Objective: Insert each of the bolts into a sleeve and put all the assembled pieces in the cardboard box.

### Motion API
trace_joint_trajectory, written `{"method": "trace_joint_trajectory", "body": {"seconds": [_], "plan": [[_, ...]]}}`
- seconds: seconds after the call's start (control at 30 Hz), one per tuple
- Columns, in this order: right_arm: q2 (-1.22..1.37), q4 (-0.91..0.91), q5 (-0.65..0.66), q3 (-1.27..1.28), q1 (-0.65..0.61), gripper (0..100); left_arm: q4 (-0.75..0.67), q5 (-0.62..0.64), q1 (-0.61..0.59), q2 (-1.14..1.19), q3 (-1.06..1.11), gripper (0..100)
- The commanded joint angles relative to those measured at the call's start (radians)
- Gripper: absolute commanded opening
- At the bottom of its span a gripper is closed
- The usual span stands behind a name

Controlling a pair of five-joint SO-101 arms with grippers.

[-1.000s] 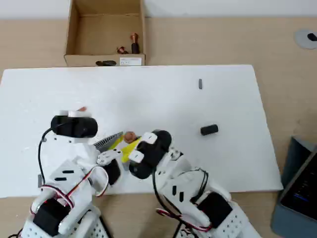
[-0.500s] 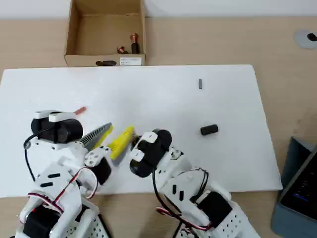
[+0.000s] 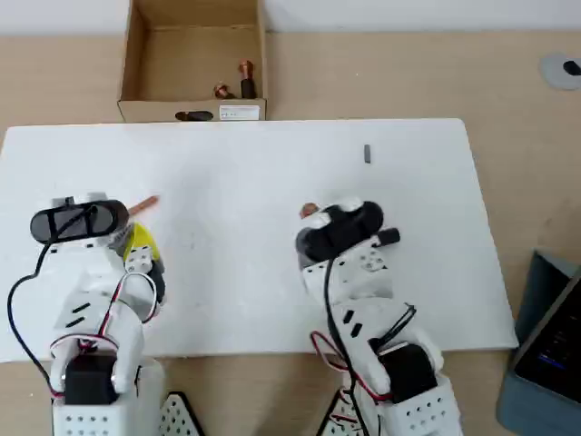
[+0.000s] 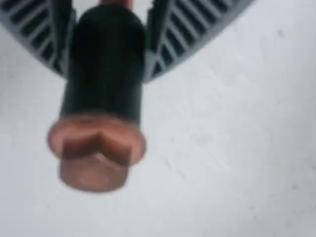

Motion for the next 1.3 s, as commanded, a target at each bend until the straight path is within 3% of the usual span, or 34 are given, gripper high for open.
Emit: {"method": "trace_joint_trajectory", "body": {"seconds": [0.0,0.3,0.63,1.27], "plan": [[-0.005,0.012,-0.032,-0.165,0.021,0.9,-0.018,-0.009,-0.06,-0.004,0.087,0],[0.567,-0.127,-0.051,-0.559,0.021,0.9,-0.02,-0.011,-0.081,-0.004,0.222,0],[1.277,-0.308,-0.048,-1.081,0.024,0.9,-0.069,-0.011,-0.072,-0.004,0.235,0],[2.319,-0.496,-0.018,-2.028,0.018,0.9,-0.063,0.0,-0.072,-0.004,0.232,0]]}}
